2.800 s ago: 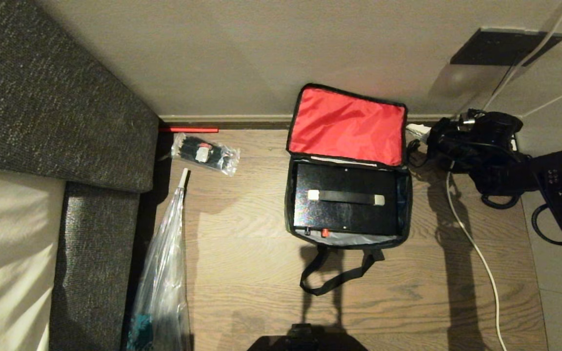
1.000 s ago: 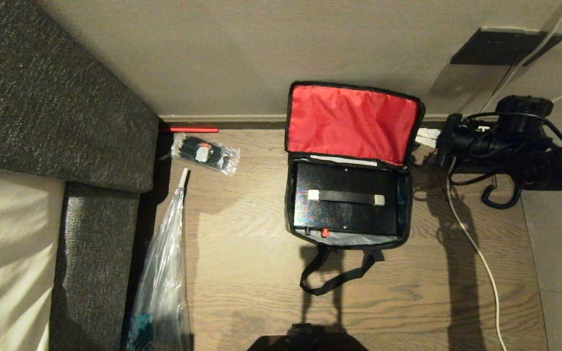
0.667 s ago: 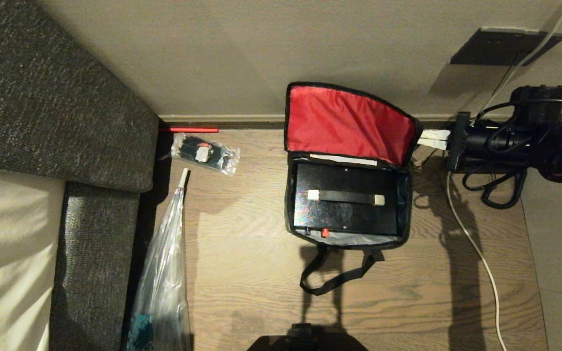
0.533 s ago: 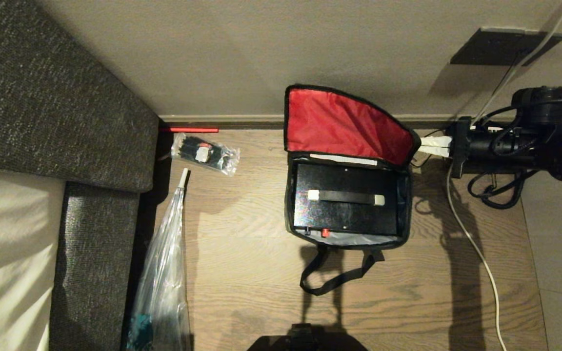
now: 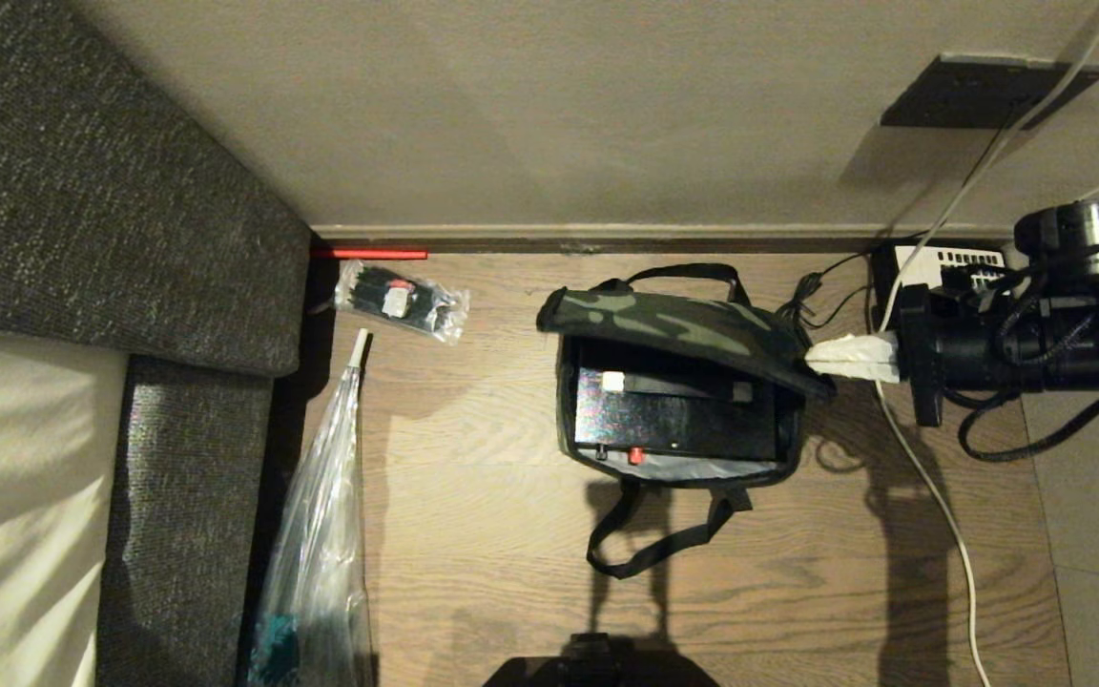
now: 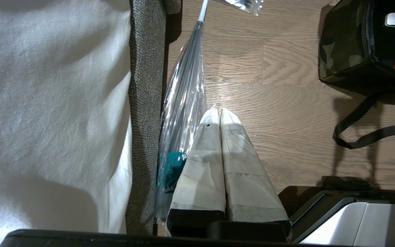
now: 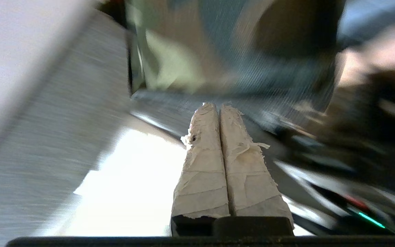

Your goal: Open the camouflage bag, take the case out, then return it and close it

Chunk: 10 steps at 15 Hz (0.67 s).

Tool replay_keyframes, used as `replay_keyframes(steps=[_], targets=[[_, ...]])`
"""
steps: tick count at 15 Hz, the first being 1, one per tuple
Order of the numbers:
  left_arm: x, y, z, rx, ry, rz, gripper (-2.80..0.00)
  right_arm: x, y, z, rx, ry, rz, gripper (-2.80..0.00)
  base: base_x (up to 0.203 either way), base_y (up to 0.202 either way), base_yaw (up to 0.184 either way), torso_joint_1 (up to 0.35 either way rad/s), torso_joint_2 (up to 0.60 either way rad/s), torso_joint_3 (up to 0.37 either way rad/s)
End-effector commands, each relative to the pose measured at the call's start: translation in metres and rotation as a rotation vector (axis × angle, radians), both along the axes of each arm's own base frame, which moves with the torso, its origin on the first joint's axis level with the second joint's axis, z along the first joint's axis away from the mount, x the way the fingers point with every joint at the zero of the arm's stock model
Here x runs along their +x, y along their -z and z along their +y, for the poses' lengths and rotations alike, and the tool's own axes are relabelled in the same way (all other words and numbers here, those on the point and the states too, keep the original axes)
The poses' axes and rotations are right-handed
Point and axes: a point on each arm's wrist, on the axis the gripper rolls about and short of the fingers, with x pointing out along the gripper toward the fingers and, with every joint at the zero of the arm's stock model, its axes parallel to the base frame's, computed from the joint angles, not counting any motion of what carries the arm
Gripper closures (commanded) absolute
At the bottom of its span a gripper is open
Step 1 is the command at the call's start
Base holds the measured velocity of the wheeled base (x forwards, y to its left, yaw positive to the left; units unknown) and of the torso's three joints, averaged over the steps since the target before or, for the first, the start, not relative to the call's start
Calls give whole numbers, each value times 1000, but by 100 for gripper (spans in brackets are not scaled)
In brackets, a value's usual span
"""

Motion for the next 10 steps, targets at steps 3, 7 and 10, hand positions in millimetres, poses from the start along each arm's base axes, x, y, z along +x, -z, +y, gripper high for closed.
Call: replay_keyframes(steps=[3,7,10], targets=[[0,0,0,1,0,3,0,-41,12,2,-228,-101,-66,0,0,0,0,0,0,0],[0,0,0,1,0,2,0,-60,-6,1,-272,-132,-195,0,0,0,0,0,0,0],[0,0,0,1,0,2,0,-81,-27,2,-305,-171,-345,0,0,0,0,0,0,0]])
